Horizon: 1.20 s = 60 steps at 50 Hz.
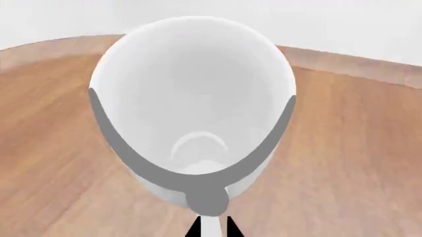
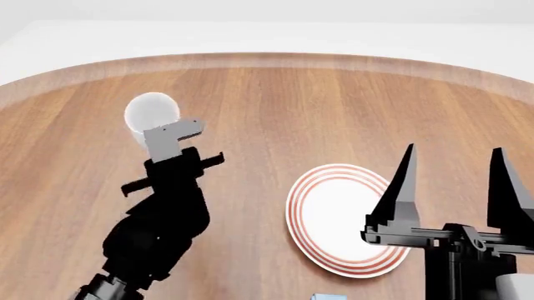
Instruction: Pick up the white mug and put it on the plate, and put the chocolate pudding to the right of the plate.
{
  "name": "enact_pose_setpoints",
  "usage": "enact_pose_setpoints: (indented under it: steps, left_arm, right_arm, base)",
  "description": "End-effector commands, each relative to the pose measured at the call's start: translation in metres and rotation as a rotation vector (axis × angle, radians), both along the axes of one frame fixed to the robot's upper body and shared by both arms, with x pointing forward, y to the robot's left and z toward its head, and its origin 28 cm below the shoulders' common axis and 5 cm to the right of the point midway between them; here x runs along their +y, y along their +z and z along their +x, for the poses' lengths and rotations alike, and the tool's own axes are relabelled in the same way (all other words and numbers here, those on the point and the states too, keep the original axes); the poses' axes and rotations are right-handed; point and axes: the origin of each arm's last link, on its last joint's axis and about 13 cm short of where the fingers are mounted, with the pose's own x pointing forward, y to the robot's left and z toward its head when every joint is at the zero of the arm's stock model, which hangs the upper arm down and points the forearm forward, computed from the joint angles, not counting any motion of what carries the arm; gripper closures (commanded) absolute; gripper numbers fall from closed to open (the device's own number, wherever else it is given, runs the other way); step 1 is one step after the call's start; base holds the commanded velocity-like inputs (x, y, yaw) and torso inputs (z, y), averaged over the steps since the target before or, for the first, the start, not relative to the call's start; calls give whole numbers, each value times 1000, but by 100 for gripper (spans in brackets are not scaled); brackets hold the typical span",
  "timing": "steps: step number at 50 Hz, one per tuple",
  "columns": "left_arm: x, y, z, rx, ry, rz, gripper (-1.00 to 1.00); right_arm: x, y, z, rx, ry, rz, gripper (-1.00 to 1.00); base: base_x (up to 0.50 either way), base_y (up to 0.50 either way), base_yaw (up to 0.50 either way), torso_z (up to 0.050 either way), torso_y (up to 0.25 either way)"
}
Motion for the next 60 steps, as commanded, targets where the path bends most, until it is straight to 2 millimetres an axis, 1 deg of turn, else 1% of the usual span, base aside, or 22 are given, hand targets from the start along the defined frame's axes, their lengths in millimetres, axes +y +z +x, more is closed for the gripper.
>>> enact_pose_setpoints:
  steps: [1,3,8,11,12,16,17,18,21,23,25,30,33,35,38,40,43,46,49,52,59,60]
  left_arm:
    - [-16,82,-35,-247,-590,336,100]
    - [-20,93,-37,-255,-688,390,100]
    - [-31,105,-36,-239,-860,458,100]
    - [-34,108,-32,-233,-924,477,100]
    - [-34,109,-29,-226,-911,471,100]
    - [-39,113,-22,-201,-1034,458,100]
    - [-40,113,-19,-197,-1025,465,100]
    - [-43,112,-17,-184,-1085,443,100]
    - [-47,111,-17,-174,-1171,405,100]
    - [-49,109,-13,-143,-1225,376,100]
    - [-49,108,-9,-144,-1220,387,100]
    - [-47,110,13,-120,-1202,370,100]
    - [-46,112,16,-107,-1224,335,100]
    - [-46,111,18,-67,-1258,280,100]
    - [-49,108,21,-10,-1302,231,100]
    - [-50,108,25,37,-1325,129,100]
    - [-52,104,29,64,-1331,105,100]
    - [-56,94,32,101,-1352,90,100]
    - [-61,86,30,122,-1377,75,100]
    - [-68,77,24,144,-1449,58,100]
    - [-74,70,23,159,-1470,16,100]
    - [-76,64,23,179,-1471,9,100]
  right_arm:
    - [0,2,0,-5,-4,2,-100]
    - [0,2,-1,-6,-3,1,-100]
    - [-1,3,-1,-11,-3,2,-100]
    - [-1,4,-2,-13,-3,3,-100]
    - [-1,4,-2,-13,-4,3,-100]
    - [-1,4,-2,-13,-6,5,-100]
    - [-1,4,-2,-15,-6,5,-100]
    - [-2,4,-2,-15,-6,6,-100]
    - [-2,4,-2,-16,-7,7,-100]
    - [-2,5,-1,-16,-8,8,-100]
    - [-2,5,-1,-16,-8,9,-100]
    - [-3,4,-1,-13,-8,12,-100]
    - [-3,3,0,-10,-7,12,-100]
    - [-3,3,0,-9,-6,12,-100]
    - [-3,3,0,-9,-5,13,-100]
    - [-3,3,0,-7,-6,15,-100]
    - [-3,2,0,-6,-7,15,-100]
    - [-3,2,1,-2,-6,15,-100]
    - [-3,1,1,-1,-6,15,-100]
    - [-2,0,1,1,-4,14,-100]
    - [-2,-1,1,5,-2,16,-100]
    - [-2,-1,1,4,-2,16,-100]
  base:
    - [0,0,0,0,0]
    - [0,0,0,0,0]
    - [0,0,0,0,0]
    - [0,0,0,0,0]
    - [0,0,0,0,0]
    - [0,0,0,0,0]
    - [0,0,0,0,0]
    - [0,0,0,0,0]
    - [0,0,0,0,0]
    - [0,0,0,0,0]
    - [0,0,0,0,0]
    - [0,0,0,0,0]
    - [0,0,0,0,0]
    - [0,0,0,0,0]
    - [0,0,0,0,0]
    - [0,0,0,0,0]
    - [0,0,0,0,0]
    - [0,0,0,0,0]
    - [0,0,0,0,0]
    - [0,0,0,0,0]
    - [0,0,0,0,0]
    - [0,0,0,0,0]
